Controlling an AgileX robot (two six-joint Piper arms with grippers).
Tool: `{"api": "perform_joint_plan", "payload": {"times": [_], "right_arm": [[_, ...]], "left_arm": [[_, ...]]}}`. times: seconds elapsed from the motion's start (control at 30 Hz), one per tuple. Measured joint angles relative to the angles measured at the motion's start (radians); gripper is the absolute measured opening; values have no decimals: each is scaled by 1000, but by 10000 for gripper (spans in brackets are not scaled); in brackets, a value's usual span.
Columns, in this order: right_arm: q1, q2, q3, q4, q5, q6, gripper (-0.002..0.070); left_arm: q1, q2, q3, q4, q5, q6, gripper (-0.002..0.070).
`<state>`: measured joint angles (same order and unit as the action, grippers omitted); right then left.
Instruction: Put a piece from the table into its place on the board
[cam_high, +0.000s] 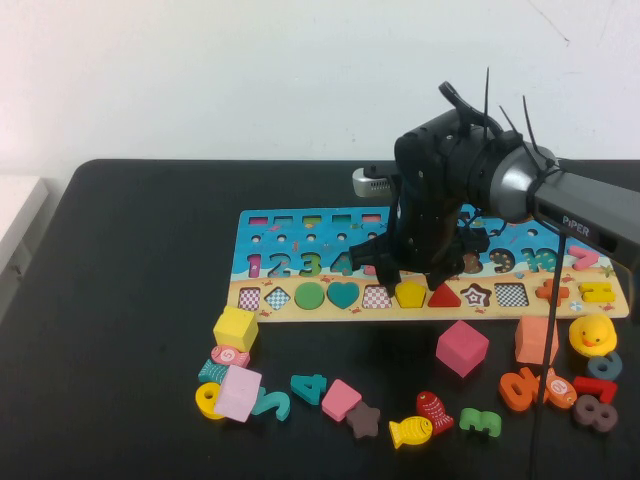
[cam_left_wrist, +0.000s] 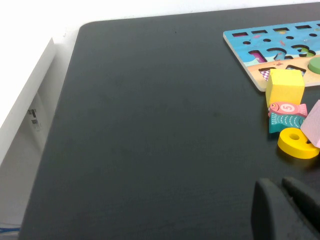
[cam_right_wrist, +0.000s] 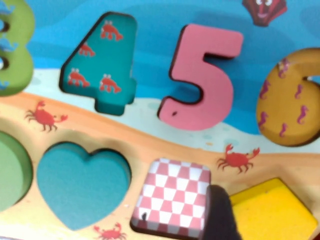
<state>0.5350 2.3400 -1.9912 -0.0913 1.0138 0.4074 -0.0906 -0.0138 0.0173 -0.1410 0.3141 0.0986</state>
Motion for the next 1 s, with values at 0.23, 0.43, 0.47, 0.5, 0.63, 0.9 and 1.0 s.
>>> {"api": "perform_joint_plan", "payload": {"times": [0.23,0.43,0.47,0.5,0.63,0.9,1.0], "right_arm": [[2,-24,0,0,-18,-43,417],[31,-127,0,-12,-29,-88,95],[36,-148,7,-20,-29,-90,60],[43,-184,20,-28,-37,-92,39],[70,-331,143,-63,-93,-94,19],[147,-716,575,-72,-369,-146,19],[202,-893,701,-70,-421,-213,19]], "left_arm": [[0,0,0,0,0,0,-2],[0,0,0,0,0,0,-2],[0,0,0,0,0,0,-2],[0,0,0,0,0,0,-2],[0,0,0,0,0,0,-2],[0,0,0,0,0,-2,-2],[0,0,0,0,0,-2,-2]]}}
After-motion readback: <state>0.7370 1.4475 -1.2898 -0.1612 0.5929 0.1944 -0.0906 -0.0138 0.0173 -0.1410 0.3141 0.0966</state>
